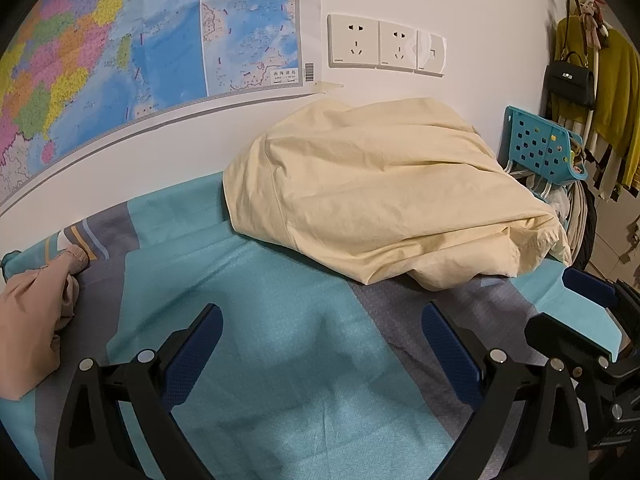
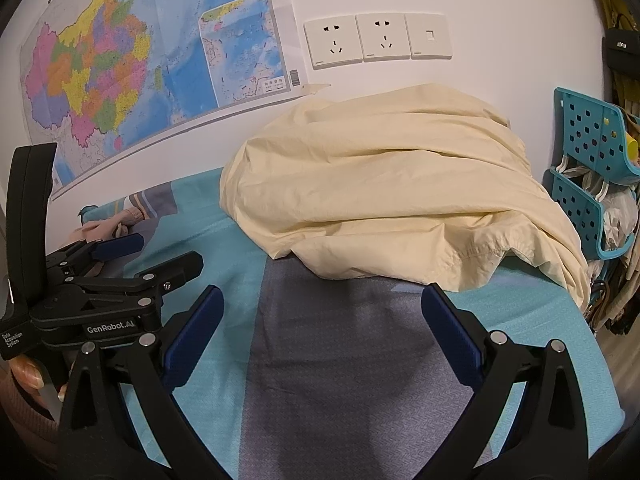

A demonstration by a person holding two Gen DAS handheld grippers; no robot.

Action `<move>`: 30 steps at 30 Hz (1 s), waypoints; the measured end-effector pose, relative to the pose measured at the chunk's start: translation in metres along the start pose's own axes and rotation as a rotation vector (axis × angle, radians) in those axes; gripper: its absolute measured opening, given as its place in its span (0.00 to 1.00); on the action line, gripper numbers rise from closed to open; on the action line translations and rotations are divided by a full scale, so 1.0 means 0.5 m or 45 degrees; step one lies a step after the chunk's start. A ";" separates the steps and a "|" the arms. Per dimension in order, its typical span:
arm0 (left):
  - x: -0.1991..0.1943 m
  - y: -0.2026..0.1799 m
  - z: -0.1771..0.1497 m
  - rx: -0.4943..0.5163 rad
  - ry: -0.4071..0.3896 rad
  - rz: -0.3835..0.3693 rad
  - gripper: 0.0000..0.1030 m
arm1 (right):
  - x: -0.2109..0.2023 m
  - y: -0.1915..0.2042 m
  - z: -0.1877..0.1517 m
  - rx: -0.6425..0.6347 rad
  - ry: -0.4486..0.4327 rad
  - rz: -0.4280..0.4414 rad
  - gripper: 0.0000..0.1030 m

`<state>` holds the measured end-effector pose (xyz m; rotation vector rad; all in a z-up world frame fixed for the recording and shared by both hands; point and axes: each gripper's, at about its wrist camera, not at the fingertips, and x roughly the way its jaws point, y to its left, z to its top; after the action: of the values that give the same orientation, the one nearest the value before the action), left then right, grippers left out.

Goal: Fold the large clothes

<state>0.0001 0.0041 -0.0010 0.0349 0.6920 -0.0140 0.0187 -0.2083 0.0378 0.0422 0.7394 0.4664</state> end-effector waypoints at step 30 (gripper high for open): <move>0.002 0.000 -0.011 -0.010 0.007 -0.008 0.93 | 0.010 0.006 0.003 -0.014 0.017 -0.006 0.95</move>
<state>-0.0025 0.0041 -0.0061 0.0255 0.6980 -0.0173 0.0218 -0.2030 0.0362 0.0271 0.7501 0.4662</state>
